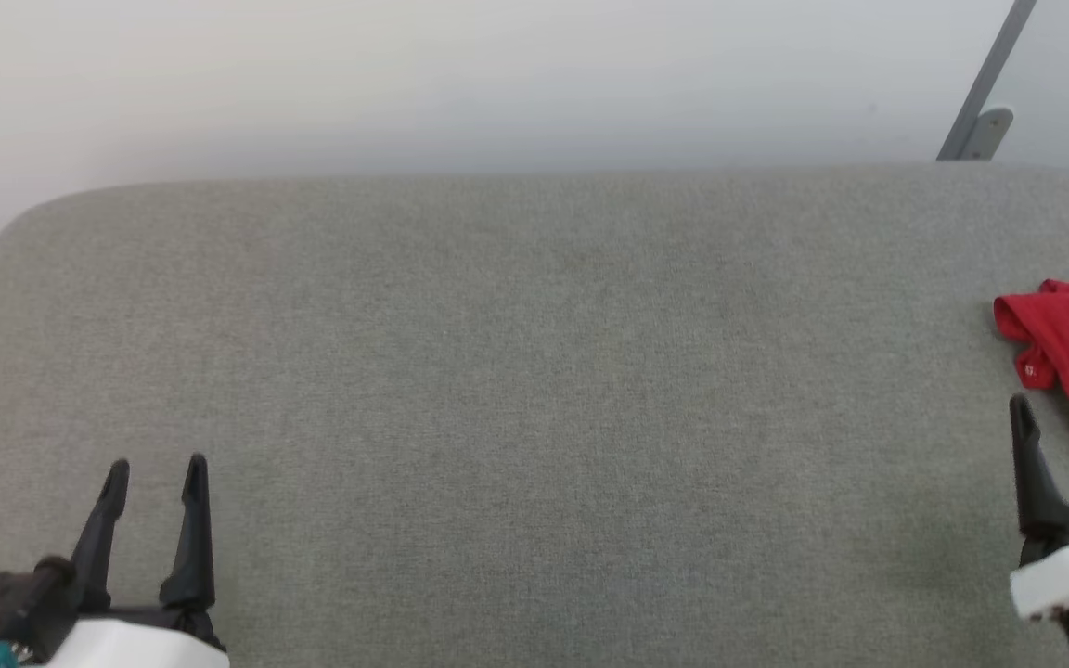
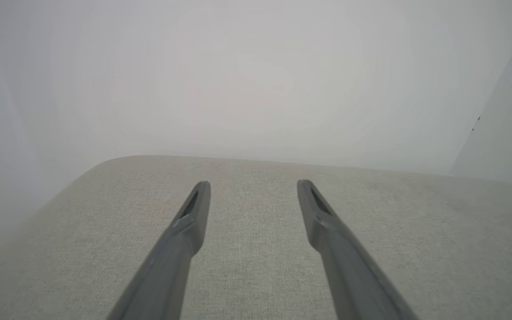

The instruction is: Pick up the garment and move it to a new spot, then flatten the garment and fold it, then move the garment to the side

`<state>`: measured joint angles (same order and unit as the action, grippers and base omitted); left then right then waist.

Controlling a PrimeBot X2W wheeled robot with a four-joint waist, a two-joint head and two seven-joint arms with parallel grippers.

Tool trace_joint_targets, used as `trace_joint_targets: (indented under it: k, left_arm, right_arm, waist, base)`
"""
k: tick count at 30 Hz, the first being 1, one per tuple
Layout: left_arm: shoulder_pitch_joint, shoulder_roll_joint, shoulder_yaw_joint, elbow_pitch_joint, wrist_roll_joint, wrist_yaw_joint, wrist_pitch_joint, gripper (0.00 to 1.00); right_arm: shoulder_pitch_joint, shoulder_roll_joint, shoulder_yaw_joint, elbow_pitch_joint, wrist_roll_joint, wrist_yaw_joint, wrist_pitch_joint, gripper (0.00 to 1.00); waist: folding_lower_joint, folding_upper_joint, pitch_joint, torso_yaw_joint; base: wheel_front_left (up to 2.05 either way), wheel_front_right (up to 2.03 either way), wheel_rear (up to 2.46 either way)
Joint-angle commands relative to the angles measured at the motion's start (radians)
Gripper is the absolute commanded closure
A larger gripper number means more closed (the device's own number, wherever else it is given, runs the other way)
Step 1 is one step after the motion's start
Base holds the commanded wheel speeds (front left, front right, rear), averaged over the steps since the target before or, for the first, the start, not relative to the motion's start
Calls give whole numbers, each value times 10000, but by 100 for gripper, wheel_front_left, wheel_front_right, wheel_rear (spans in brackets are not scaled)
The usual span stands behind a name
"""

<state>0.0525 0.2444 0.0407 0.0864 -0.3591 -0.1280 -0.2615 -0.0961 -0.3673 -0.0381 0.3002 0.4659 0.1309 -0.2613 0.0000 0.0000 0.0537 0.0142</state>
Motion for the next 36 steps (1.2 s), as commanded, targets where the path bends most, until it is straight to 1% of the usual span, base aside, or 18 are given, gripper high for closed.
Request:
trace_joint_targets:
  k: [1, 9, 13, 28, 29, 34, 36]
  left_arm:
    - [202, -62, 74, -50, 68, -32, -45, 0]
    - [922, -112, 326, -195, -12, -32, -45, 0]
    - [1087, -153, 368, -266, -16, -34, -45, 0]
    - [1203, -260, 153, -488, -182, -33, -45, 0]
    - [1148, -267, 161, -479, -169, 0, 0, 100]
    - [1200, -537, 71, -64, -189, 4, 36, 100]
    - [1131, -572, 75, -33, -548, 5, 128, 100]
  right_arm:
    - [253, 163, -63, -105, -14, -4, -41, 0]
    - [1261, 825, -145, -612, -291, -4, -41, 0]
    - [1541, 1042, -94, -737, -376, -4, -41, 0]
    - [1699, 1045, 24, -784, -396, -4, -42, 0]
    - [1639, 1055, 19, -763, -353, 0, 0, 100]
    - [1788, 1312, 91, -378, -332, 0, 22, 100]
    - [1727, 1364, 62, -380, 1, 0, 132, 100]
  waist:
    - [0, 0, -150, 73]
    - [0, 0, -510, 209]
    - [0, 0, -538, 256]
    - [0, 0, -527, 342]
    - [0, 0, -528, 345]
    - [0, 0, -529, 349]
    - [0, 0, -528, 341]
  base:
    - [0, 0, 0]
    - [0, 0, 0]
    - [0, 0, 0]
    - [0, 0, 0]
    - [0, 0, 0]
    - [0, 0, 0]
    - [0, 0, 0]
